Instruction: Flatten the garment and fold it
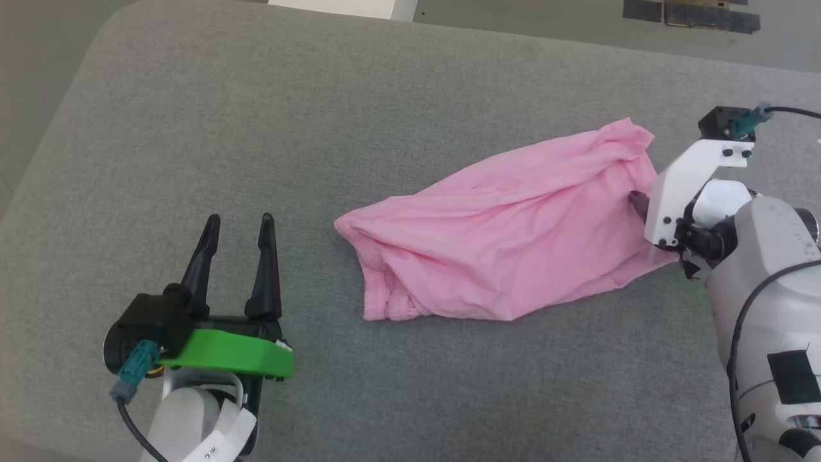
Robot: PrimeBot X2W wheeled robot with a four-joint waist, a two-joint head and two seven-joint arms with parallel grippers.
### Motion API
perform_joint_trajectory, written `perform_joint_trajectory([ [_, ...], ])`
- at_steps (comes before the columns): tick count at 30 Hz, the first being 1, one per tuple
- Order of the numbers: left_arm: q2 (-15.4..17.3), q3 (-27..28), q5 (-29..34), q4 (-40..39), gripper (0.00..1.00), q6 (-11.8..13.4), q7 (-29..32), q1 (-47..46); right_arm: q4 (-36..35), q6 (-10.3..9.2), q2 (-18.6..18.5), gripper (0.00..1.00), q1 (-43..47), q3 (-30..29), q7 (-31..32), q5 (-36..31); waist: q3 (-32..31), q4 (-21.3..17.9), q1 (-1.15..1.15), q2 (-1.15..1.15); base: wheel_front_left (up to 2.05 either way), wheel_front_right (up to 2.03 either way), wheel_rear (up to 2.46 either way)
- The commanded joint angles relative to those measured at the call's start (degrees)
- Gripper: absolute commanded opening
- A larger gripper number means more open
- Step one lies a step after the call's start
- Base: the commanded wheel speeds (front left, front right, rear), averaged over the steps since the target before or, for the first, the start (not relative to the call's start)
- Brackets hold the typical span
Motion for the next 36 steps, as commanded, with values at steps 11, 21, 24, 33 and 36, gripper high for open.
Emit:
perform_joint_trajectory([
  [11,-0.4,-0.3,-0.9,-0.5,1.00,-0.2,-0.3,0.6,-0.9,-0.06,1.5,0.00,2.4,1.4,0.9,1.0,-1.2,-0.5,0.00,0.00,0.00,0.00,0.00],
  [21,-0.4,0.1,-0.8,0.6,1.00,-0.2,-0.3,2.8,-10.4,-0.06,-3.9,0.00,10.8,3.5,-3.4,1.3,-5.0,-2.9,0.00,0.00,0.00,0.00,0.00],
  [24,-0.4,0.4,-0.7,0.9,1.00,-0.2,-0.3,3.5,-15.2,-0.06,-5.8,0.00,15.0,2.4,-3.2,0.5,-6.1,-3.9,0.00,0.00,0.00,0.00,0.00],
  [33,-0.4,0.1,-0.4,1.4,1.00,-0.3,-0.3,4.8,-33.7,-0.06,-7.0,0.00,26.2,-1.4,1.0,-5.0,-7.8,-5.7,0.00,0.00,0.00,0.00,0.00],
  [36,-0.4,0.0,-0.5,1.7,1.00,-0.3,-0.3,5.0,-39.0,-0.06,-6.4,0.00,27.8,1.1,2.1,-6.5,-8.1,-5.7,0.00,0.00,0.00,0.00,0.00],
])
